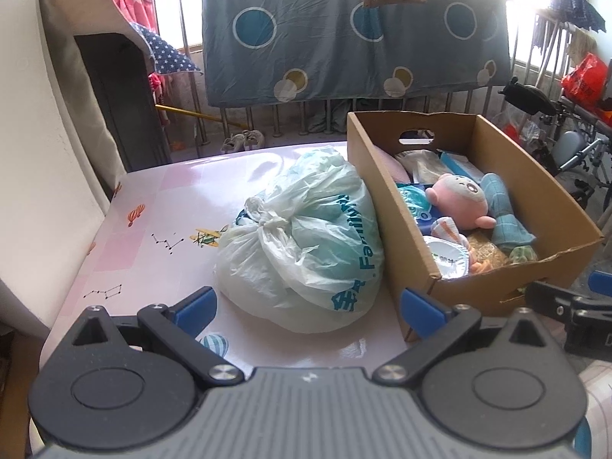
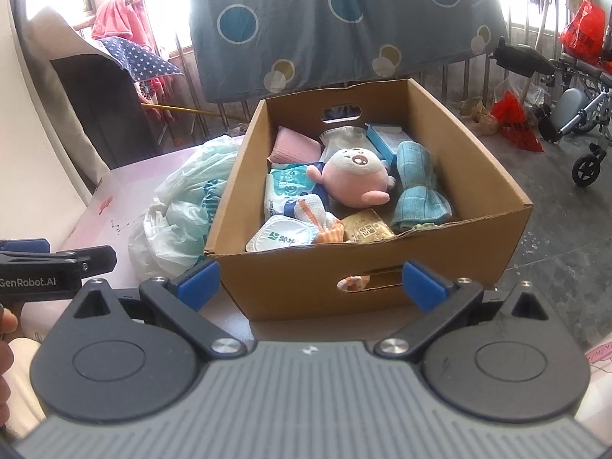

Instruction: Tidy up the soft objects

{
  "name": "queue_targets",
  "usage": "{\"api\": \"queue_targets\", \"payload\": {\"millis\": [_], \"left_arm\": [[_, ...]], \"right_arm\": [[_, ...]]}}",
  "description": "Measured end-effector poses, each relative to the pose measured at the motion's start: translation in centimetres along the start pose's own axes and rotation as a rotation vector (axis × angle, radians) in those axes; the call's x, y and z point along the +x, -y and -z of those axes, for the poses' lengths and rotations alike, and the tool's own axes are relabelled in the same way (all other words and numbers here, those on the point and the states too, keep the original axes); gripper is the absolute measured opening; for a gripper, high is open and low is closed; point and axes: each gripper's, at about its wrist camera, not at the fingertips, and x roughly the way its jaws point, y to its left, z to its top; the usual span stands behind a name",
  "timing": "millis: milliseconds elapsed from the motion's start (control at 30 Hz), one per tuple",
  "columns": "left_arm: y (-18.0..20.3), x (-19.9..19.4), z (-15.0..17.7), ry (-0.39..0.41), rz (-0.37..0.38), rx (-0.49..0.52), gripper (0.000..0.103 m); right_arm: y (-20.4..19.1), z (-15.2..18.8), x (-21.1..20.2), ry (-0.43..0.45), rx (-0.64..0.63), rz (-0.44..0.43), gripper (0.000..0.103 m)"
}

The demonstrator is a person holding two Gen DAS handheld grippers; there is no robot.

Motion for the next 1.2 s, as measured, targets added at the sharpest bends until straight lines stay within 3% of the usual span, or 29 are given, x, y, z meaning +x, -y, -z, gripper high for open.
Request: {"api": "queue_targets", "payload": {"millis": [1200], "left_arm": [[0.06,0.71,-0.08,-0.028,0.005,-0.016,0.103]], "right_arm": [[0.19,-1.00,0.36,-0.011,-0.029,-0.003,0.102]]}}
